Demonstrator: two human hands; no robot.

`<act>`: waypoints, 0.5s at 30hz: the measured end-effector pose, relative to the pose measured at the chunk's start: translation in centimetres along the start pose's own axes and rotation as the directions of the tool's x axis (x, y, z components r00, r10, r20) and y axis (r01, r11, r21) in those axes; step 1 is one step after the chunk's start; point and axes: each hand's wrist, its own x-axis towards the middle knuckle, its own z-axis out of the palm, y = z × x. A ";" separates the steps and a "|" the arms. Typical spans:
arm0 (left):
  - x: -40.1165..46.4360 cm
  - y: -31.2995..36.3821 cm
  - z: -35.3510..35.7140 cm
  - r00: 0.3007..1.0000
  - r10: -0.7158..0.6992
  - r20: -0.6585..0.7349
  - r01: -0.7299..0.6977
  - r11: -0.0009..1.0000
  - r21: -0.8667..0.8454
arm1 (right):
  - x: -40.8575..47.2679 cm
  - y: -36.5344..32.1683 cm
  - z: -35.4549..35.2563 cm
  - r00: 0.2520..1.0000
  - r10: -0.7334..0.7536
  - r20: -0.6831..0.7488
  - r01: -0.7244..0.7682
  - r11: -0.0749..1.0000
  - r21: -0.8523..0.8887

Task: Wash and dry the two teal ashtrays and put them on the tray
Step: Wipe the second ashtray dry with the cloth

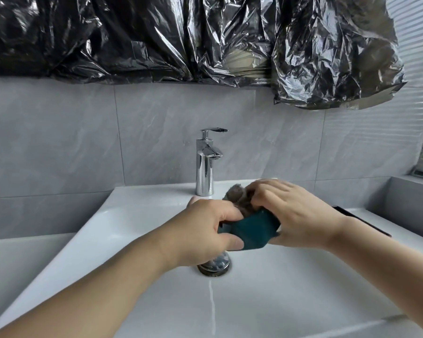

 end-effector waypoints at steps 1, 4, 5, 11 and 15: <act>0.1 0.1 -0.1 0.998 0.069 -0.005 -0.068 0.995 0.074 | -0.6 0.3 -0.4 1.000 0.005 -0.025 -0.004 1.000 0.011; 0.5 0.3 -0.4 0.989 0.150 0.010 -0.149 0.968 0.204 | -1.3 0.8 -0.6 1.000 0.001 -0.002 -0.001 0.998 -0.066; 0.5 0.3 -0.3 0.990 0.136 0.023 -0.138 0.973 0.186 | -1.3 0.8 -0.4 0.999 -0.014 0.036 0.017 0.995 -0.099; 0.2 1.2 1.6 0.993 -0.098 0.071 0.101 0.994 -0.036 | -0.7 -0.1 0.3 0.982 -0.038 0.187 0.067 0.986 -0.152; 0.5 1.3 1.5 0.994 -0.103 0.020 0.105 0.983 -0.150 | -0.8 0.2 0.2 0.998 -0.014 0.064 0.021 0.994 -0.110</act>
